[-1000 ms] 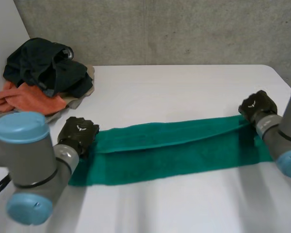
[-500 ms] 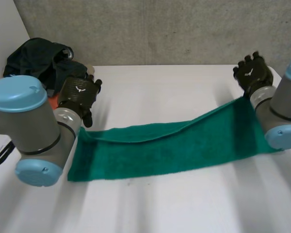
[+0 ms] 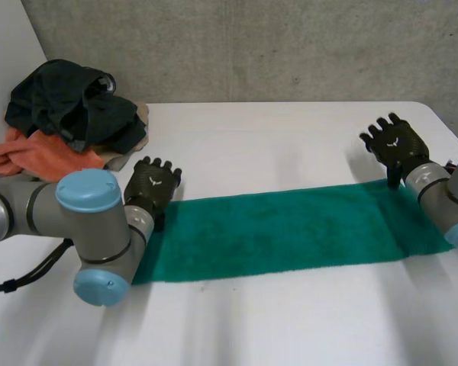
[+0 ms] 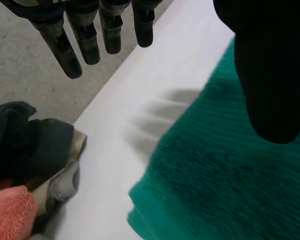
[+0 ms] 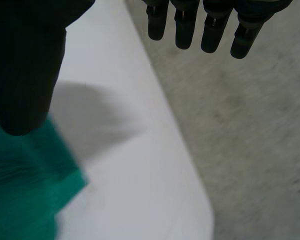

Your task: Fold the laundry.

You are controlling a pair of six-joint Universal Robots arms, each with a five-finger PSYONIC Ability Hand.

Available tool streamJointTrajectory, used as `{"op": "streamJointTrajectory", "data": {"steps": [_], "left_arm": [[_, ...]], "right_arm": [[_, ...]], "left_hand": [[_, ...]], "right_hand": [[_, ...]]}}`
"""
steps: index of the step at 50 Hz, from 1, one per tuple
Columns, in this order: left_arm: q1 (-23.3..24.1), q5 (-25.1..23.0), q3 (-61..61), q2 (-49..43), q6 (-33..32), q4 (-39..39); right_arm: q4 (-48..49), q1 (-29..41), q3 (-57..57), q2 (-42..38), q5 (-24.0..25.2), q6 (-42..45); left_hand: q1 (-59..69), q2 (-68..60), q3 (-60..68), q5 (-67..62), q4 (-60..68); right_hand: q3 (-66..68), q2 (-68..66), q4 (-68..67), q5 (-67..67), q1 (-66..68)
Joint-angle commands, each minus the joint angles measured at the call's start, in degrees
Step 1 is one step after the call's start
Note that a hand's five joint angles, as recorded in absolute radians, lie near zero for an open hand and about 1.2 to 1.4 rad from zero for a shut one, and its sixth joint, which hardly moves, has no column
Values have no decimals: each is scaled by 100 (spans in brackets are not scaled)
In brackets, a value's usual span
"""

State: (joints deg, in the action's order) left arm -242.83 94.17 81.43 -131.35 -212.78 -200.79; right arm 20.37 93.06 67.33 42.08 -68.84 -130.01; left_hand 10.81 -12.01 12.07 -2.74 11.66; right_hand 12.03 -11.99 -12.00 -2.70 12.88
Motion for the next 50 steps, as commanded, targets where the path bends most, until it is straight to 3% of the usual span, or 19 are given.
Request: {"op": "streamJointTrajectory", "data": {"steps": [1,8,11,13,16,20,22,25,28,39,41,43,46,50], "left_arm": [[-10,242,-162,266,43,-65],[-10,260,145,1040,140,-65],[-28,225,373,1515,254,-65],[-37,129,548,1813,420,-65],[-28,-56,751,2069,658,-65],[-19,-434,1094,2394,1036,-65],[-19,-619,1279,2517,1220,-65],[-10,-742,1428,2553,1326,-74],[-1,-742,1472,2553,1344,-74],[-10,-742,1508,2474,1344,-118],[-19,-742,1560,2474,1344,-162],[-10,-742,1587,2474,1344,-179],[-1,-725,1622,2509,1344,-224],[7,-733,1701,2597,1344,-241]], "right_arm": [[2100,-7,201,-8,-392,-24],[2077,-94,807,905,-1008,-419],[1201,-182,1238,1722,-1053,-814],[77,-331,1388,2224,-1009,-999],[-1519,-690,1467,2540,-817,-1061],[-2955,-1156,1651,2542,-518,-1053],[-3152,-1350,1783,2542,-307,-1026],[-3057,-1623,2161,2533,194,-895],[-2663,-1860,2424,2437,589,-675],[-1308,-1888,2619,1549,714,-578],[-1255,-1888,2549,1496,670,-560],[-1185,-1957,2522,1539,530,-665],[-676,-2168,2645,1636,-58,-850],[-341,-2651,2707,2416,-700,-746]], "left_hand": [[92,28,-34,101,7],[75,45,-51,118,-9],[91,29,-34,101,7],[58,62,-67,134,-26],[41,79,-84,151,-43],[41,79,-84,151,-43],[41,79,-84,151,-43],[58,62,-68,135,-26],[58,62,-67,135,-26],[75,45,-51,118,-9],[75,45,-51,118,-10],[58,62,-67,135,-26],[58,62,-67,134,-26],[58,62,-67,135,-26]], "right_hand": [[-203,199,200,270,-288],[-203,199,200,270,-288],[-203,199,200,270,-288],[-203,199,200,270,-288],[-203,199,200,270,-288],[-97,93,94,163,-181],[241,-245,-244,-174,156],[1282,-1286,-1286,-1216,1198],[1504,-1508,-1507,-1438,1420],[2241,-2245,-2245,-2175,2157],[6778,-6782,-6781,-6711,6693],[6797,-6801,-6800,-6730,6712],[6797,-6801,-6800,-6730,6712],[6797,-6801,-6800,-6730,6712]]}}
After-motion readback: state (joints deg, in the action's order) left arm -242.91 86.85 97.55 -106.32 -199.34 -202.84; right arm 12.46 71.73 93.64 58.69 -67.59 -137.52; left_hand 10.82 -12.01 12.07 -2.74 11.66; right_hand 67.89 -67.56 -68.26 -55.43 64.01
